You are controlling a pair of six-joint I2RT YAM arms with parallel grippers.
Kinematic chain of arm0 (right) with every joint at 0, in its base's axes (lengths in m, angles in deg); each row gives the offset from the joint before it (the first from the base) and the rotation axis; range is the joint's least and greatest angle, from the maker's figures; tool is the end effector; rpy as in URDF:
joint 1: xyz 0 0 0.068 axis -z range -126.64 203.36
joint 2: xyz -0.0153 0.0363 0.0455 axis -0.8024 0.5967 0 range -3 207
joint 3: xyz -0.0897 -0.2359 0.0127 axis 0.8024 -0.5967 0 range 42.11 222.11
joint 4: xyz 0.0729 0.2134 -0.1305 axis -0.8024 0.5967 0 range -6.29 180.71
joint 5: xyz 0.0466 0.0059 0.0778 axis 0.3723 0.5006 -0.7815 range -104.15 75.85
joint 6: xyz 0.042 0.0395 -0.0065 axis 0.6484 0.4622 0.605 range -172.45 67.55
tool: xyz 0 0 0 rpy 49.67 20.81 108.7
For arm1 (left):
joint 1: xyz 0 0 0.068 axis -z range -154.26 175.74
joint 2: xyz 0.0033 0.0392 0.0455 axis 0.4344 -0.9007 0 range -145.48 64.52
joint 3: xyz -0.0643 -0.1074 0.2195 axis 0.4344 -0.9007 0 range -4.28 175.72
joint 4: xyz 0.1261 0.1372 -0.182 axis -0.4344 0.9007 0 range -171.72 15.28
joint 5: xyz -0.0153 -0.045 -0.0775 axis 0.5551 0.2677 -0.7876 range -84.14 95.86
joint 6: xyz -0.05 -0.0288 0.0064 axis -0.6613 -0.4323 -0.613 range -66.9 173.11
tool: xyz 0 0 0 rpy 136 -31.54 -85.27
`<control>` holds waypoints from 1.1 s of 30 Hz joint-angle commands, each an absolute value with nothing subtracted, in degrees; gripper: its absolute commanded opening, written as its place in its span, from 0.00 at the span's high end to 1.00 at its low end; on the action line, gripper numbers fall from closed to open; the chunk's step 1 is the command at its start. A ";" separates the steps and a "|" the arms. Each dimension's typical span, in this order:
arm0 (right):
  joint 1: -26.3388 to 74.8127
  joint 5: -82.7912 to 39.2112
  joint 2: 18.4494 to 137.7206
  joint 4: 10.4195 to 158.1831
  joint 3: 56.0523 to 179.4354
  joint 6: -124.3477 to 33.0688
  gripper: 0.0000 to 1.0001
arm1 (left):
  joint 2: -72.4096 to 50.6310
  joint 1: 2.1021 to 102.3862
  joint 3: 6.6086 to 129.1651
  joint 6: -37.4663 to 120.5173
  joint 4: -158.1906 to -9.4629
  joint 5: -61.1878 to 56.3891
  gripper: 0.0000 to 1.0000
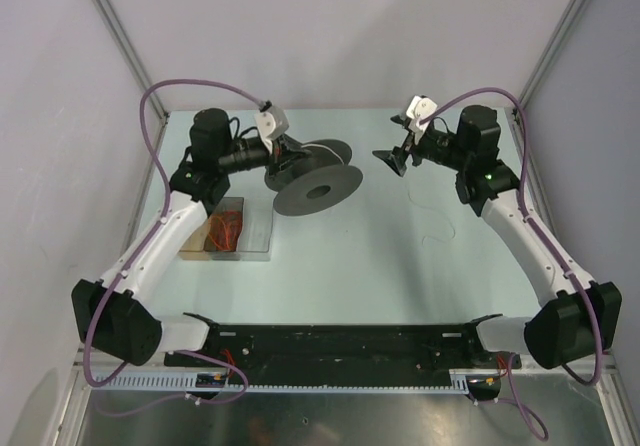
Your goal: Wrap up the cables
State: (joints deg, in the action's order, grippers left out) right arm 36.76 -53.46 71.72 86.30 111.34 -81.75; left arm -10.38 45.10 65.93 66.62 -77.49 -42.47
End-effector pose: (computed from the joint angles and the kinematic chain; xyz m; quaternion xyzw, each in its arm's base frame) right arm 0.2891 0.1138 0.3696 -0.4803 0.5689 0.1842 0.6416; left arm 0.2776 -0.1304 0.3723 0.4514 0.5897 -0.3409 0.5764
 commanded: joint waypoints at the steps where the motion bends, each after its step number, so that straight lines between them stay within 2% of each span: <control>1: 34.27 -56.15 67.93 80.08 112.42 -81.04 0.15 | -6.05 46.69 63.45 75.45 -79.70 -44.83 1.00; 7: 37.07 -53.35 70.72 86.08 112.47 -78.46 0.12 | -9.22 45.59 69.16 63.22 -79.59 -43.93 1.00; 12: 43.76 -58.34 76.01 89.03 111.73 -74.82 0.06 | -12.48 43.18 77.56 52.14 -79.95 -43.76 1.00; 17: 44.20 -63.65 76.83 72.81 103.00 -64.98 0.05 | -13.71 41.73 83.01 46.97 -80.25 -43.56 1.00; 24: 35.52 -59.63 79.04 48.64 93.76 -55.18 0.01 | -15.22 40.68 87.74 40.08 -80.87 -42.99 1.00; 33: 28.07 -56.68 85.61 31.33 92.74 -48.51 0.01 | -14.87 40.28 88.44 35.76 -82.24 -42.70 1.00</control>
